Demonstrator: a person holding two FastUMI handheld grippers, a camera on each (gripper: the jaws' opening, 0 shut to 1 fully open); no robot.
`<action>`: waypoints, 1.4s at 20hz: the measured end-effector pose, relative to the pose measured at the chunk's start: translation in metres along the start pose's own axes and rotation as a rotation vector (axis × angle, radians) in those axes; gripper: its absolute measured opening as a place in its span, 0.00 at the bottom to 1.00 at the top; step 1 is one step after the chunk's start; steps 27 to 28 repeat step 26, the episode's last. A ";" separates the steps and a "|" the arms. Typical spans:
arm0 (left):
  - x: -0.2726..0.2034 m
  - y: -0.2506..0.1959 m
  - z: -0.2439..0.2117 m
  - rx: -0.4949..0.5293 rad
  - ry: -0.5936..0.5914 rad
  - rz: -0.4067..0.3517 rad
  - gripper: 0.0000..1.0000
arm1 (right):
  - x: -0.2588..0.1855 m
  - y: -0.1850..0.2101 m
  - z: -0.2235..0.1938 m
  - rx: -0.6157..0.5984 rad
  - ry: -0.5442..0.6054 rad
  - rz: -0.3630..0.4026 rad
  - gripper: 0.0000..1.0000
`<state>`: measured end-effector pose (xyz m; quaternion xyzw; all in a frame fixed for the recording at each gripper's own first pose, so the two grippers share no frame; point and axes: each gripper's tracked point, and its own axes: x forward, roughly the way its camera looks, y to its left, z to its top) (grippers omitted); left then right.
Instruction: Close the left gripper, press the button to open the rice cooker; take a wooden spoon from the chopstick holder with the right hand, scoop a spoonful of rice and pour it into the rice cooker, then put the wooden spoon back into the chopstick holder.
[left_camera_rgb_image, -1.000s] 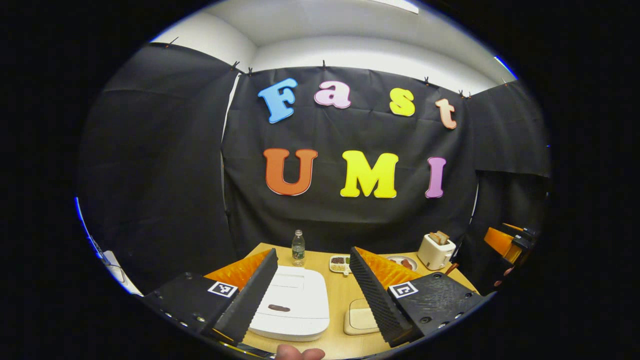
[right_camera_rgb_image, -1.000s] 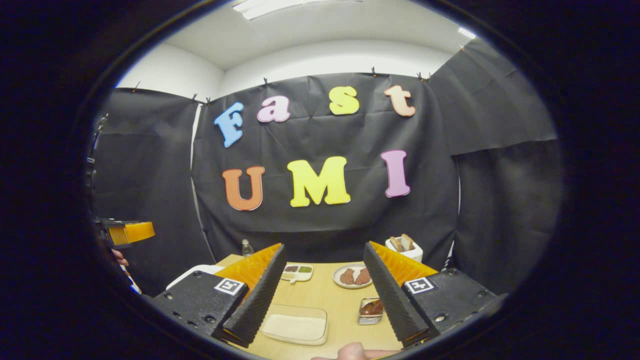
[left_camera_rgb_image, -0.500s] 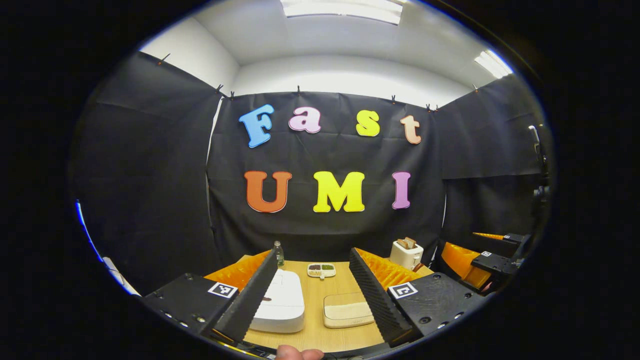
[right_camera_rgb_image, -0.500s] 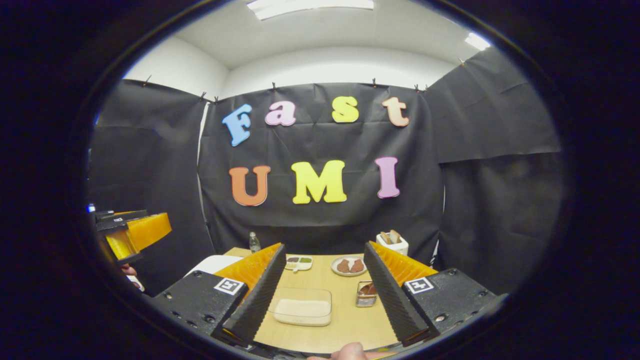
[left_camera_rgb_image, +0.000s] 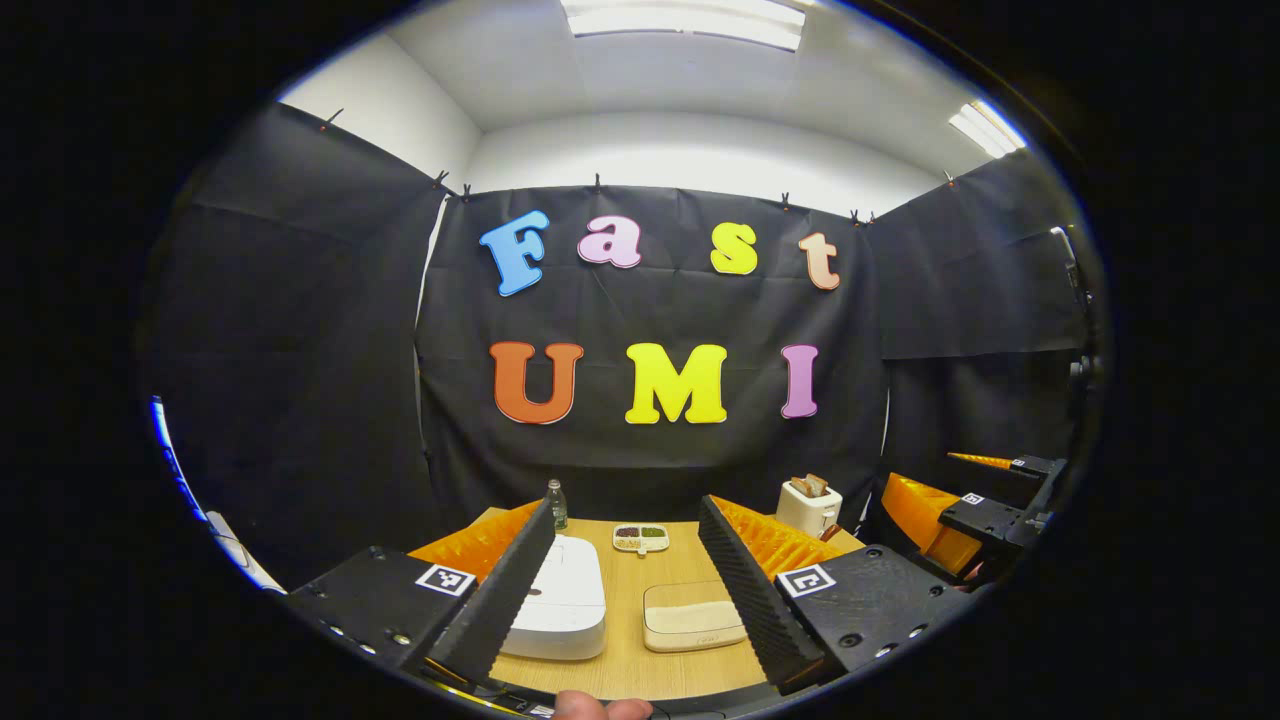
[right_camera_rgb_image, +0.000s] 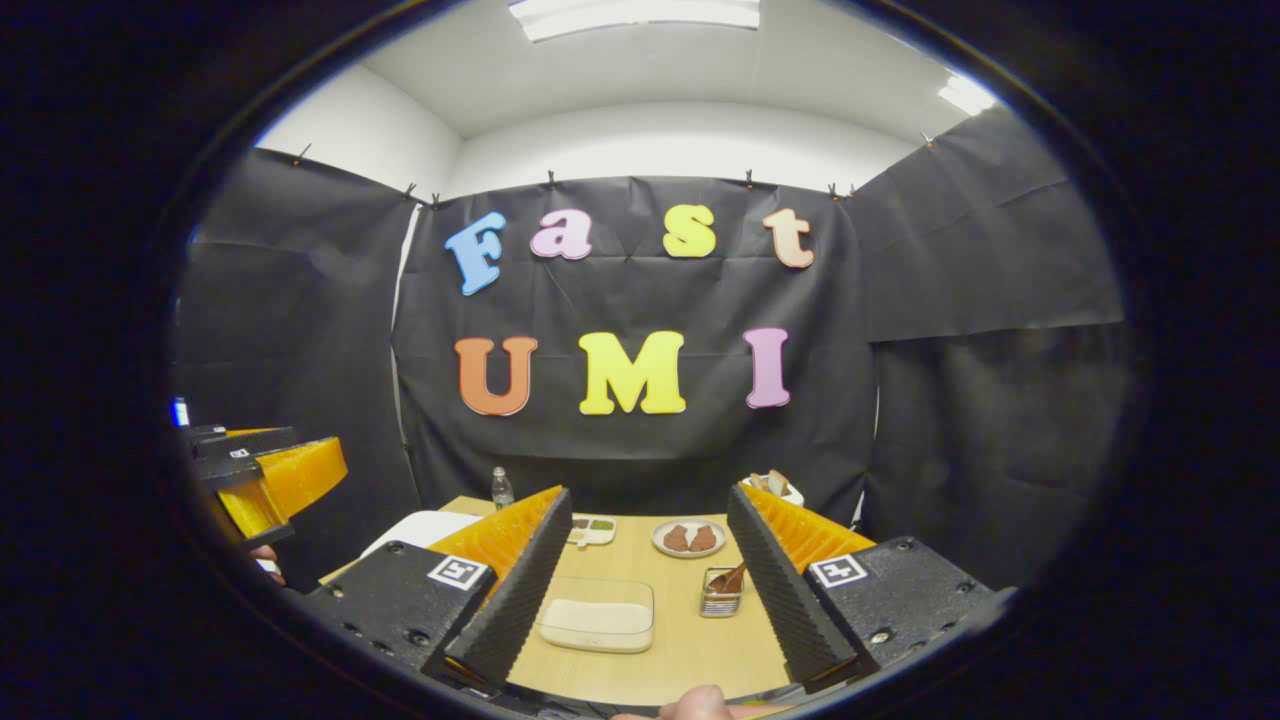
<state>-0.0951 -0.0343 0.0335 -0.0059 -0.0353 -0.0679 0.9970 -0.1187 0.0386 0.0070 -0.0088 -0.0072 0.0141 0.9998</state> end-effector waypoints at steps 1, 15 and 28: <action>0.001 0.000 0.000 0.007 0.000 0.000 0.94 | -0.001 -0.001 0.001 -0.005 -0.002 -0.004 1.00; 0.017 0.009 -0.002 0.058 -0.006 0.037 0.94 | 0.012 0.008 0.001 -0.007 0.001 -0.003 1.00; 0.025 0.001 -0.004 0.072 -0.005 0.045 0.95 | 0.021 -0.002 0.001 -0.023 -0.002 -0.014 0.96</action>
